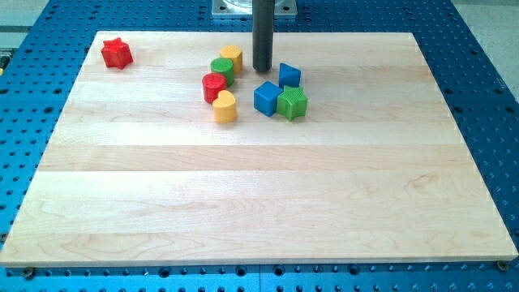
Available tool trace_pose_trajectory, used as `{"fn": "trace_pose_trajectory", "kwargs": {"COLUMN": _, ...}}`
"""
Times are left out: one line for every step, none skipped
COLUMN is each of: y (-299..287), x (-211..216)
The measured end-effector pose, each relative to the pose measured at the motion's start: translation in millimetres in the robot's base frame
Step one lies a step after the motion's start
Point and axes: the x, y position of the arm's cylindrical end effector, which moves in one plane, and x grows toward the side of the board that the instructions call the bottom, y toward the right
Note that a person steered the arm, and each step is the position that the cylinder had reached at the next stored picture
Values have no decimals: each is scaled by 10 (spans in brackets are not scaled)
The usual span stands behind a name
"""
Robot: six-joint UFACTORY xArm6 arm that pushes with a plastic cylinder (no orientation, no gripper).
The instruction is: Push the green circle diagonal to the red star
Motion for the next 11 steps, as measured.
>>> {"fn": "trace_pose_trajectory", "kwargs": {"y": -920, "x": 375}}
{"fn": "trace_pose_trajectory", "kwargs": {"y": -1400, "x": 413}}
{"fn": "trace_pose_trajectory", "kwargs": {"y": -882, "x": 204}}
{"fn": "trace_pose_trajectory", "kwargs": {"y": -95, "x": 96}}
{"fn": "trace_pose_trajectory", "kwargs": {"y": 360, "x": 89}}
{"fn": "trace_pose_trajectory", "kwargs": {"y": -158, "x": 373}}
{"fn": "trace_pose_trajectory", "kwargs": {"y": -178, "x": 310}}
{"fn": "trace_pose_trajectory", "kwargs": {"y": -76, "x": 276}}
{"fn": "trace_pose_trajectory", "kwargs": {"y": -439, "x": 194}}
{"fn": "trace_pose_trajectory", "kwargs": {"y": -948, "x": 196}}
{"fn": "trace_pose_trajectory", "kwargs": {"y": -685, "x": -167}}
